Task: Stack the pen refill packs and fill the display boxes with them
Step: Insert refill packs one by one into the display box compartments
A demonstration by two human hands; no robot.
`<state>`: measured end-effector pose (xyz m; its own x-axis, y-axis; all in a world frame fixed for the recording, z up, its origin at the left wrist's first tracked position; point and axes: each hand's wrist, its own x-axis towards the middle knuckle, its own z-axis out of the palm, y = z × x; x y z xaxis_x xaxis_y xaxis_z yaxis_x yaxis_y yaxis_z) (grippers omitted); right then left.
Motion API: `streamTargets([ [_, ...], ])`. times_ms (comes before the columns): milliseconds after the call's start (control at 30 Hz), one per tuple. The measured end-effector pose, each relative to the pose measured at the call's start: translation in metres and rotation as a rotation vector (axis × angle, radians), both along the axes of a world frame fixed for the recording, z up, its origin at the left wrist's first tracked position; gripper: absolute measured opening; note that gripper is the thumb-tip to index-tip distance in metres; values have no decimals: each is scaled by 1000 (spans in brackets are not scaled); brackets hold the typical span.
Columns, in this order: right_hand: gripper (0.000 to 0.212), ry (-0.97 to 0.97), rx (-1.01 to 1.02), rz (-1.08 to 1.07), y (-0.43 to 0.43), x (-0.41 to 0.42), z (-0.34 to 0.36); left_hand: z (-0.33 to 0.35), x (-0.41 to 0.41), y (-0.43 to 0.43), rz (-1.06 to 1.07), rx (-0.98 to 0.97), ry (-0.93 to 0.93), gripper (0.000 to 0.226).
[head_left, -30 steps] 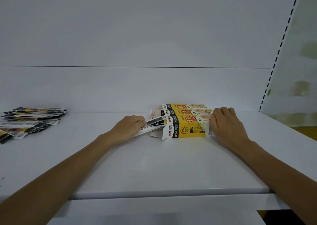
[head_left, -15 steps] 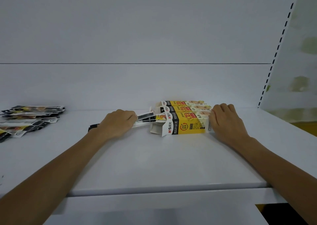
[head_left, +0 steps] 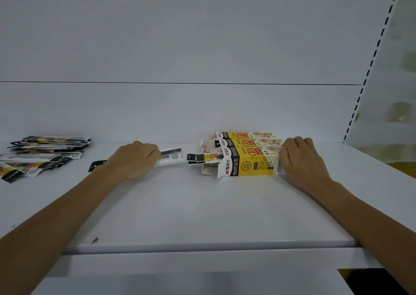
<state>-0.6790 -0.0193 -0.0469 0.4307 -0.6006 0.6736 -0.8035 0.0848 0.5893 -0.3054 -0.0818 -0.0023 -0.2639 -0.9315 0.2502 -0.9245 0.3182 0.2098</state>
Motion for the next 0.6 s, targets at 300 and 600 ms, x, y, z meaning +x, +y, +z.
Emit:
streamTargets([
  [300, 18, -20, 1, 5, 1, 3, 1, 9, -32, 14, -162, -26, 86, 36],
  [600, 17, -29, 8, -4, 1, 2, -1, 6, -67, 13, -156, -72, -71, 30],
])
